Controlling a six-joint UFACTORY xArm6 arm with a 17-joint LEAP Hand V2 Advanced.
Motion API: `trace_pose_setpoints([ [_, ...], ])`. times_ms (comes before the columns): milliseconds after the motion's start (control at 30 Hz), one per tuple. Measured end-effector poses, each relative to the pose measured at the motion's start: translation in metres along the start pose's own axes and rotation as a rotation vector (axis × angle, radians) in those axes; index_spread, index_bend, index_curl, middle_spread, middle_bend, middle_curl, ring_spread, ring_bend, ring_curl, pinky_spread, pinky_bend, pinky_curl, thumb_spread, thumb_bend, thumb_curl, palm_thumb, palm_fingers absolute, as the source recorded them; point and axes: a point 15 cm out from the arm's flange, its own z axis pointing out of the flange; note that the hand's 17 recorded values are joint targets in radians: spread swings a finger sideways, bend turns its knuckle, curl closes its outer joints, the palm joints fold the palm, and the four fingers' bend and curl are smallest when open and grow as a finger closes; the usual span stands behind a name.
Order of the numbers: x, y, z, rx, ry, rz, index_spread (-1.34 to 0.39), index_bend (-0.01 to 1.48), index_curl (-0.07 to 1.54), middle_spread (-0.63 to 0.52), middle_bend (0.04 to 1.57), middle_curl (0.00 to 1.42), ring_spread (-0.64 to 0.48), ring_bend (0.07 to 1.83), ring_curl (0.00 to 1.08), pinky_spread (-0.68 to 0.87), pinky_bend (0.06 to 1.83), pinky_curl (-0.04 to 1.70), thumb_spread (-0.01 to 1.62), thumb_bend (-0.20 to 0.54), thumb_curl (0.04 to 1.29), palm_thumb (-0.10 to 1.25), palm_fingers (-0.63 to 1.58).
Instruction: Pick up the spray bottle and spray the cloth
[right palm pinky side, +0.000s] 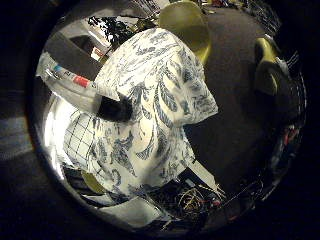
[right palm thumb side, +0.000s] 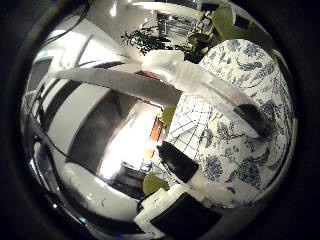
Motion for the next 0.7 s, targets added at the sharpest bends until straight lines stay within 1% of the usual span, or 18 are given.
trace_pose_setpoints([
  [200, 0.001, -0.017, 0.015, 0.012, 0.008, -0.023, -0.12, 0.16, 0.29, 0.18, 0.42, 0.36, 0.21, 0.59, 0.27, 0.45, 0.87, 0.13, 1.10, -0.022, 0.31, 0.53, 0.17],
  [300, -0.003, -0.023, 0.027, 0.006, -0.013, -0.033, -0.11, 0.16, 0.29, 0.17, 0.44, 0.36, 0.20, 0.61, 0.27, 0.46, 0.85, 0.12, 1.10, -0.019, 0.31, 0.54, 0.19],
  [367, -0.007, -0.026, 0.034, 0.000, -0.027, -0.040, -0.11, 0.17, 0.29, 0.16, 0.45, 0.36, 0.20, 0.62, 0.27, 0.45, 0.84, 0.12, 1.10, -0.018, 0.32, 0.55, 0.23],
  [433, -0.009, -0.027, 0.040, -0.007, -0.037, -0.043, -0.11, 0.19, 0.30, 0.12, 0.51, 0.38, 0.18, 0.65, 0.27, 0.44, 0.81, 0.10, 1.10, -0.018, 0.32, 0.57, 0.33],
  [467, -0.011, -0.026, 0.045, -0.015, -0.048, -0.040, -0.11, 0.19, 0.31, 0.10, 0.52, 0.38, 0.17, 0.66, 0.27, 0.44, 0.79, 0.10, 1.10, -0.021, 0.32, 0.57, 0.37],
  [533, -0.015, -0.014, 0.060, -0.037, -0.080, -0.019, -0.12, 0.19, 0.32, 0.08, 0.54, 0.39, 0.15, 0.68, 0.28, 0.43, 0.79, 0.09, 1.10, -0.020, 0.32, 0.57, 0.39],
  [567, -0.018, -0.005, 0.069, -0.050, -0.099, -0.002, -0.12, 0.19, 0.32, 0.06, 0.57, 0.39, 0.13, 0.70, 0.28, 0.39, 0.79, 0.08, 1.09, -0.019, 0.33, 0.58, 0.47],
  [633, -0.024, 0.015, 0.086, -0.074, -0.137, 0.033, -0.15, 0.20, 0.35, 0.01, 0.62, 0.42, 0.04, 0.78, 0.30, 0.28, 0.83, 0.06, 1.09, -0.014, 0.33, 0.61, 0.64],
  [667, -0.027, 0.019, 0.091, -0.082, -0.148, 0.040, -0.17, 0.21, 0.36, 0.00, 0.65, 0.43, 0.01, 0.82, 0.32, 0.24, 0.85, 0.06, 1.09, -0.013, 0.34, 0.62, 0.73],
  [700, -0.029, 0.022, 0.095, -0.090, -0.158, 0.042, -0.19, 0.22, 0.37, -0.03, 0.67, 0.44, -0.04, 0.86, 0.33, 0.16, 0.87, 0.04, 1.09, -0.014, 0.34, 0.64, 0.78],
])
